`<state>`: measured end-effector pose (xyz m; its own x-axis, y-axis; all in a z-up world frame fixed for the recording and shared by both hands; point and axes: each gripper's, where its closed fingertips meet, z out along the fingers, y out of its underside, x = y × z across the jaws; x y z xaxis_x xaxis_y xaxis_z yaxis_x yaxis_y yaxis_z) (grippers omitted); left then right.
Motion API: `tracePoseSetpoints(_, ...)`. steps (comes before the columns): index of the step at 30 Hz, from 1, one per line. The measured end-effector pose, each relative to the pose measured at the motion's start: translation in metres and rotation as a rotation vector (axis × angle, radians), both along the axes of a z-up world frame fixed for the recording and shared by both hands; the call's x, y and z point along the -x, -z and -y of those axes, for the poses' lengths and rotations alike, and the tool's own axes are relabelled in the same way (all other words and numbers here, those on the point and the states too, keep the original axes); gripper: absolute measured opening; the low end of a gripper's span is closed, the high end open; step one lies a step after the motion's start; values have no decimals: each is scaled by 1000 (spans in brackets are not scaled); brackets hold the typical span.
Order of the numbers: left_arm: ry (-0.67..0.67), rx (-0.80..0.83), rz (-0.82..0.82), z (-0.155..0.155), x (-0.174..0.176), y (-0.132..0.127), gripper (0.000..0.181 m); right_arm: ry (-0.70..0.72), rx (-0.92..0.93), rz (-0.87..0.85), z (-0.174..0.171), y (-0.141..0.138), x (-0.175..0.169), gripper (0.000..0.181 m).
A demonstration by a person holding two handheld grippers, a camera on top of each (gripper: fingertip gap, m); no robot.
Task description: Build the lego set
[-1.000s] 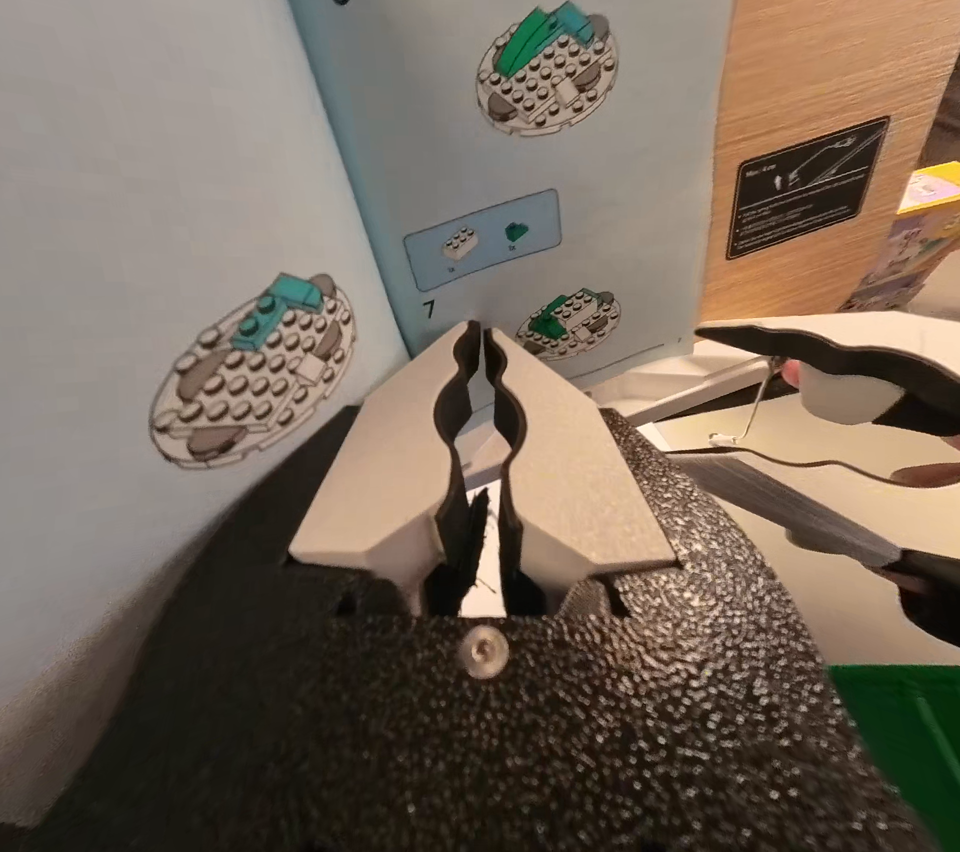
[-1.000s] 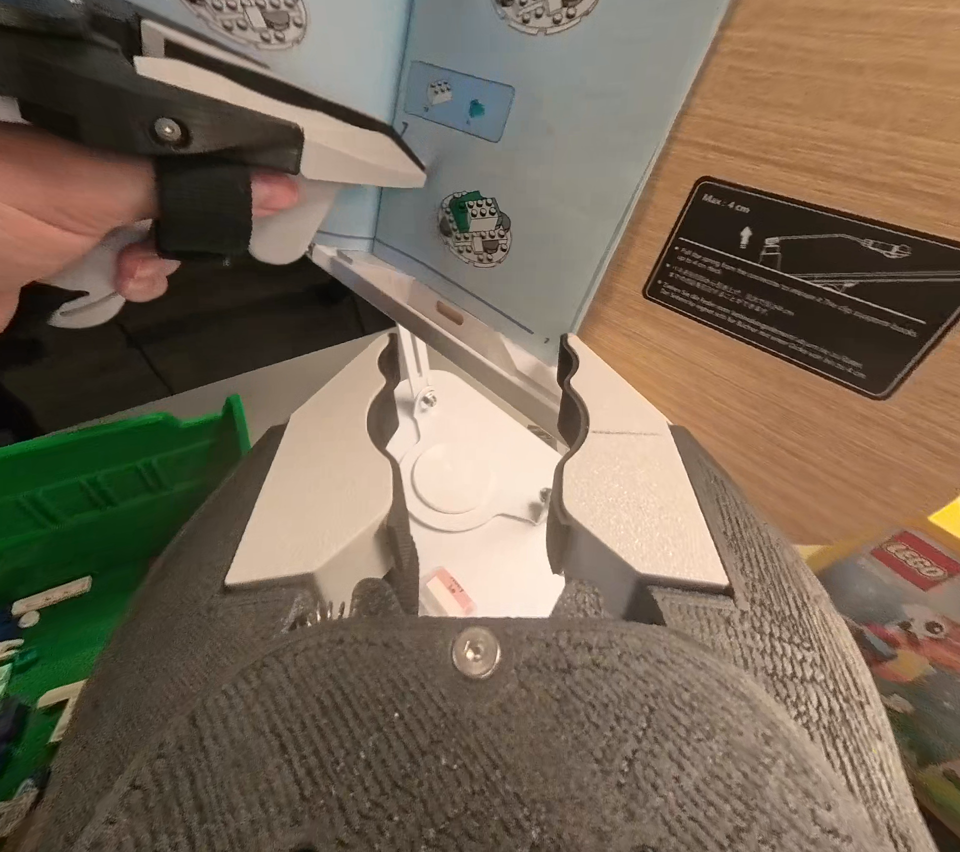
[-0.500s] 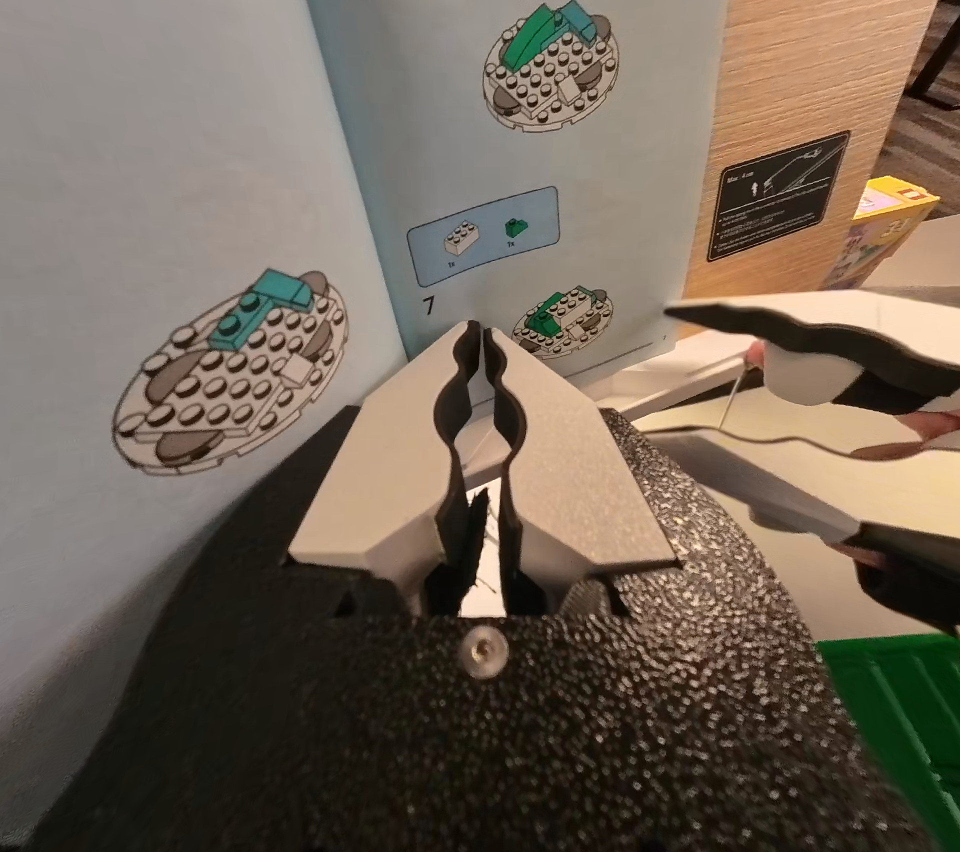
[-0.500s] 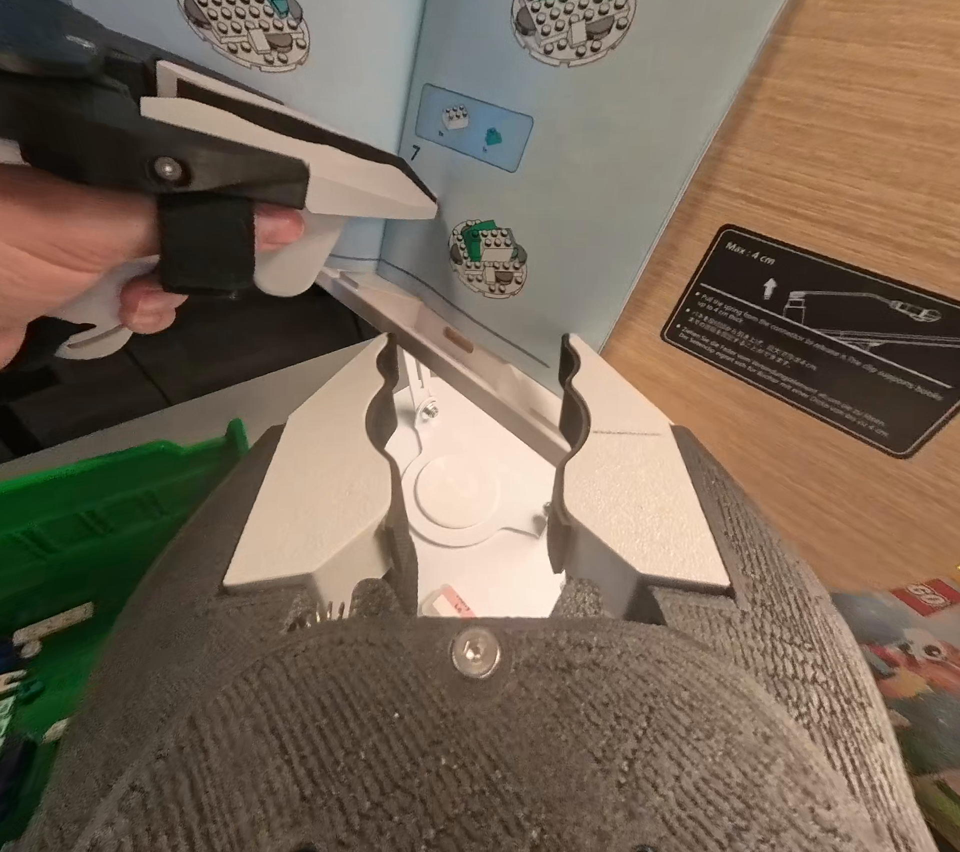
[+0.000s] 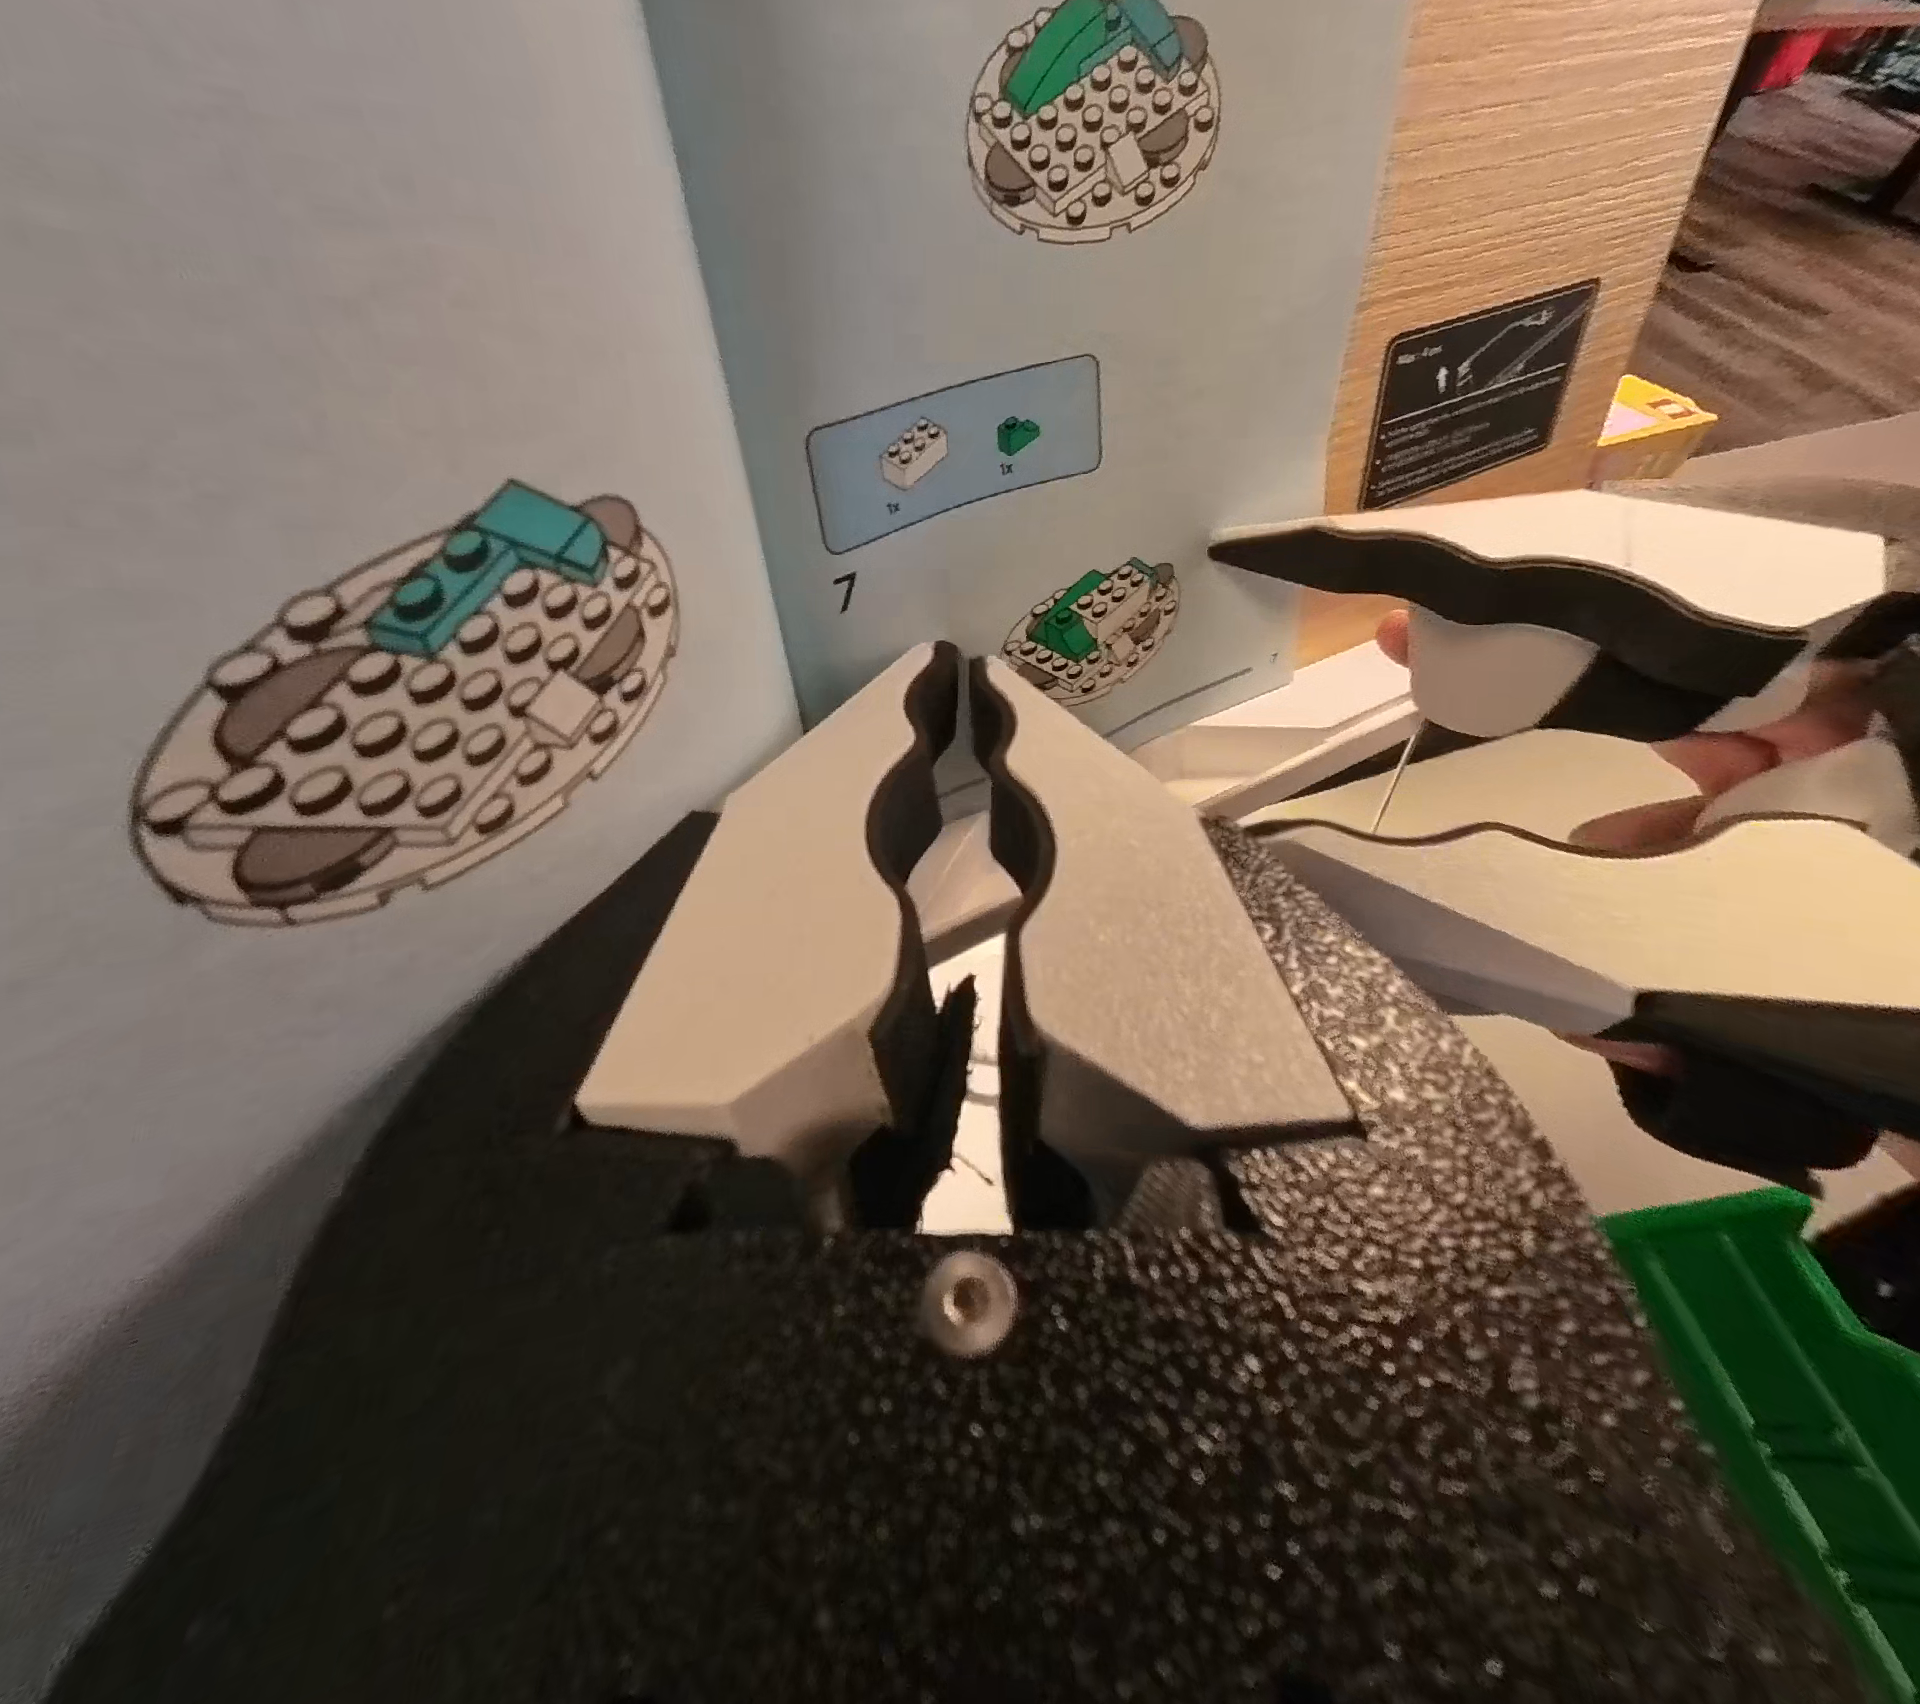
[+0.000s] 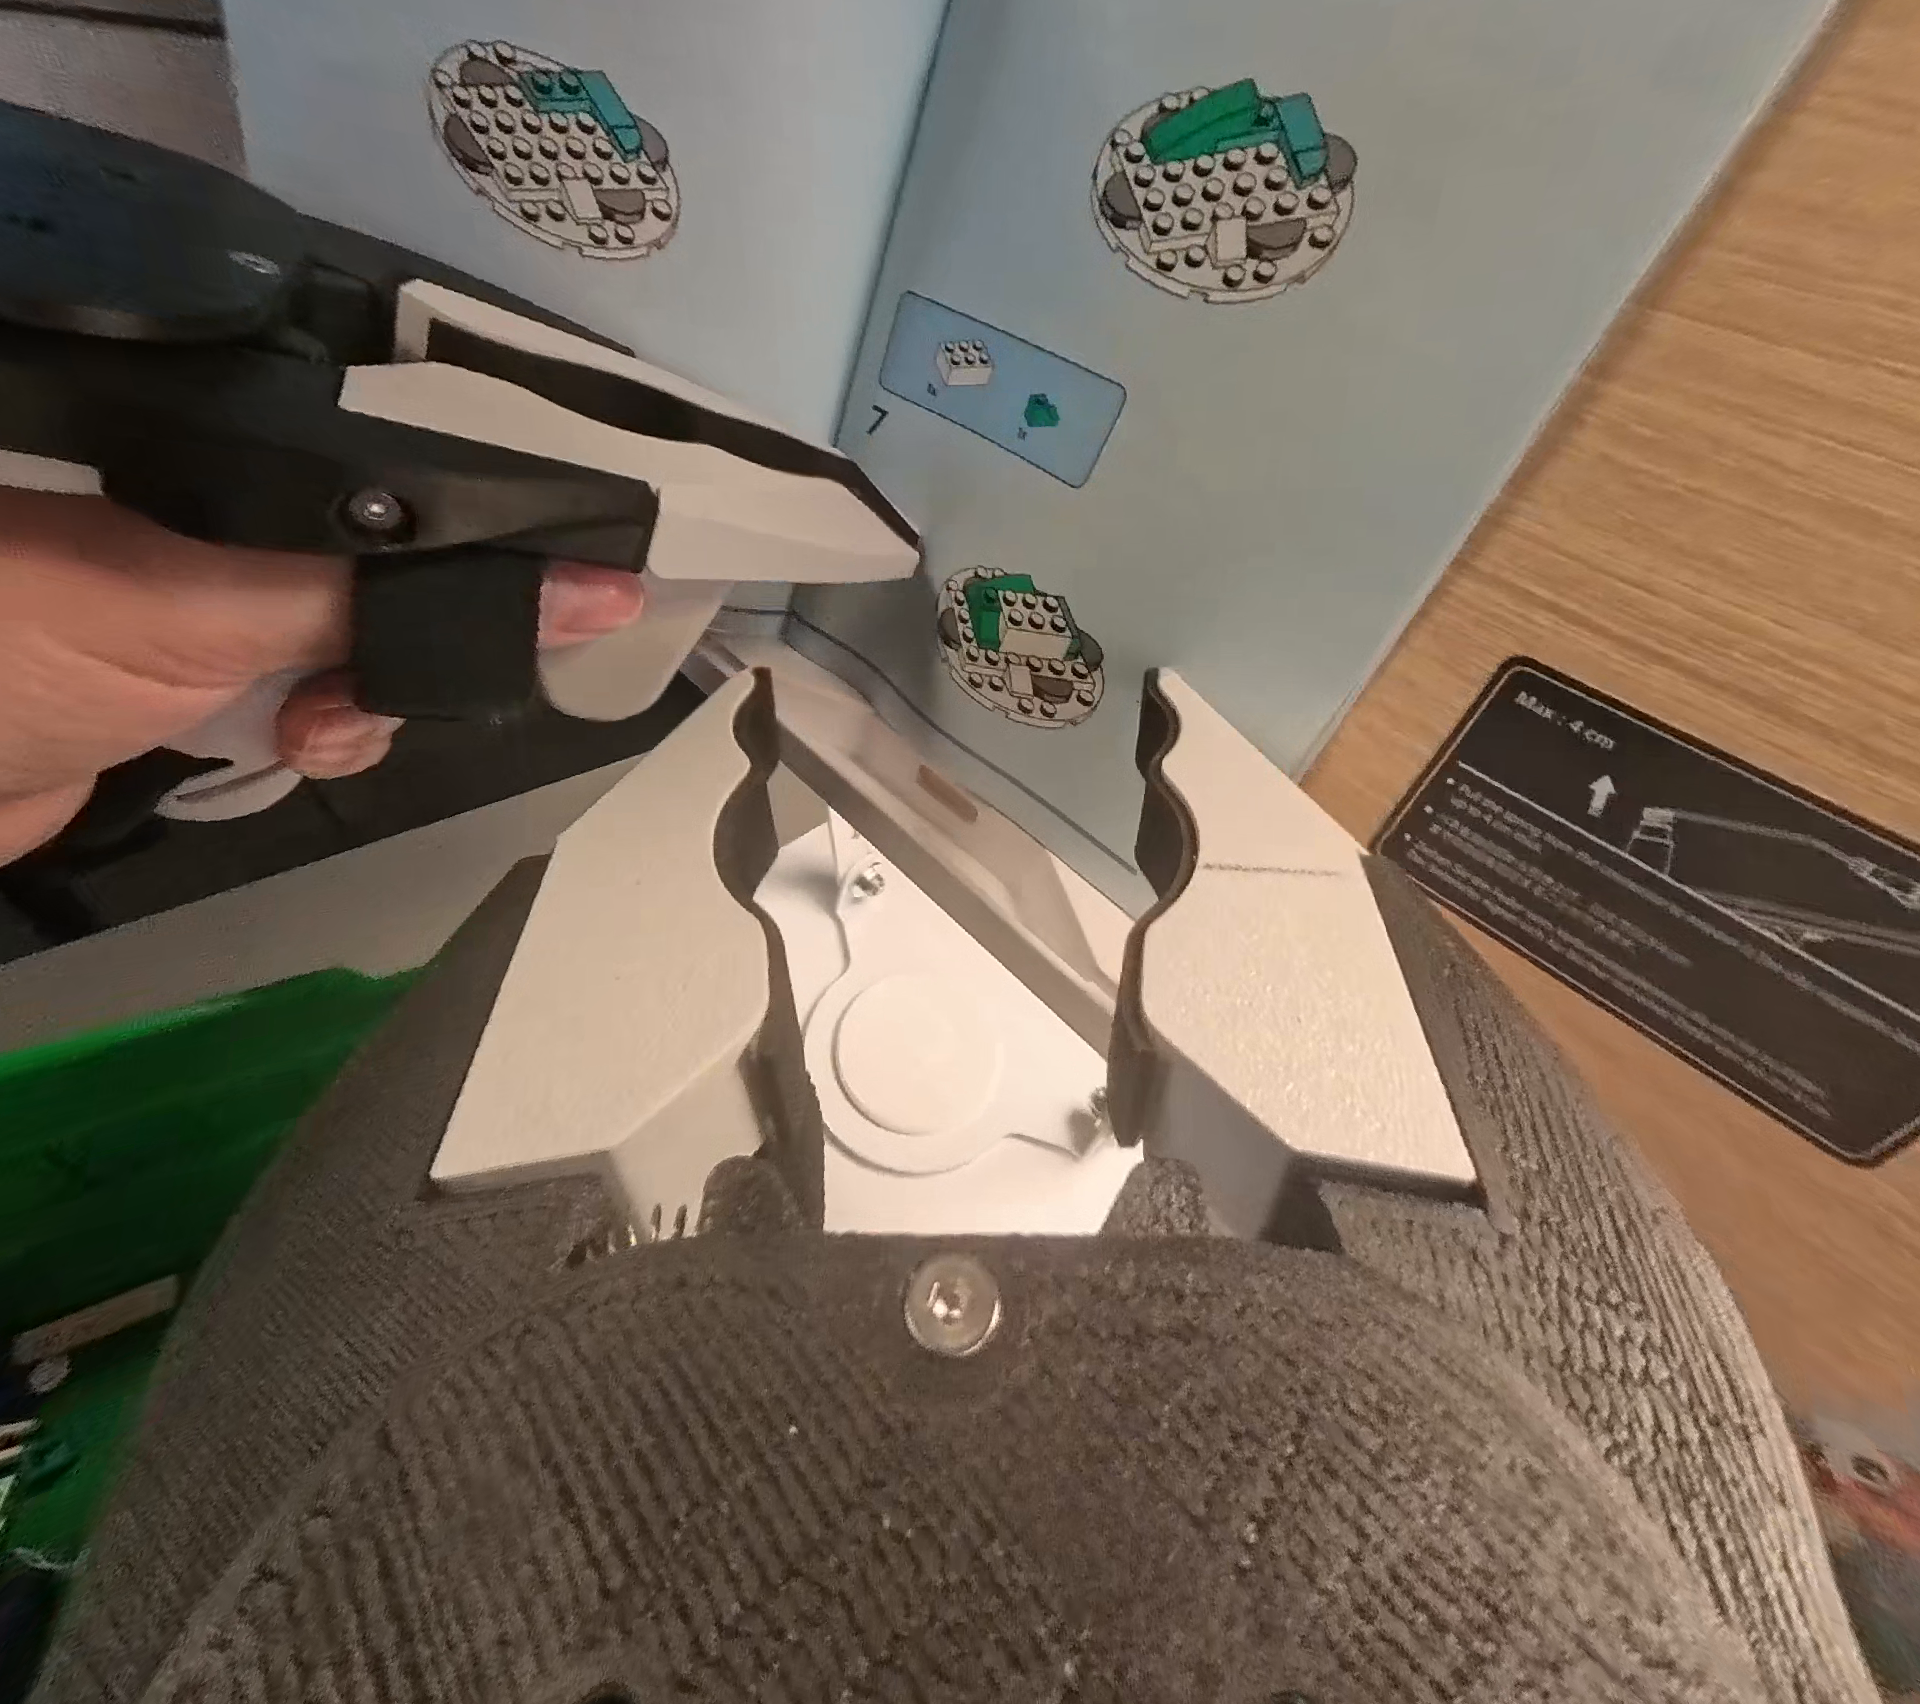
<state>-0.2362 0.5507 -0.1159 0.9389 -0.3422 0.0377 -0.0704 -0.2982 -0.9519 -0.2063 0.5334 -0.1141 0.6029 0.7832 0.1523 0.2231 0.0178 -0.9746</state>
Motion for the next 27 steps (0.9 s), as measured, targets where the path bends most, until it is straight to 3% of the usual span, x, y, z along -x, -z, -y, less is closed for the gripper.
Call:
tracePoseSetpoints(1,10,-7,7,2,-1,-1,0,-5,5,-4,2,-1,0,71)
tracePoseSetpoints(5,-7,-112,-70,14,2,-13,0,17,-11,-51,11,-4,-22,79)
tracePoseSetpoints(10,-100,-117,-136,15,20,-7,0,24,123,-61,9,23,-37,87)
tracePoseSetpoints(27,-100,-47,-101,8,25,9,0,2,133,-78,11,22,-30,84)
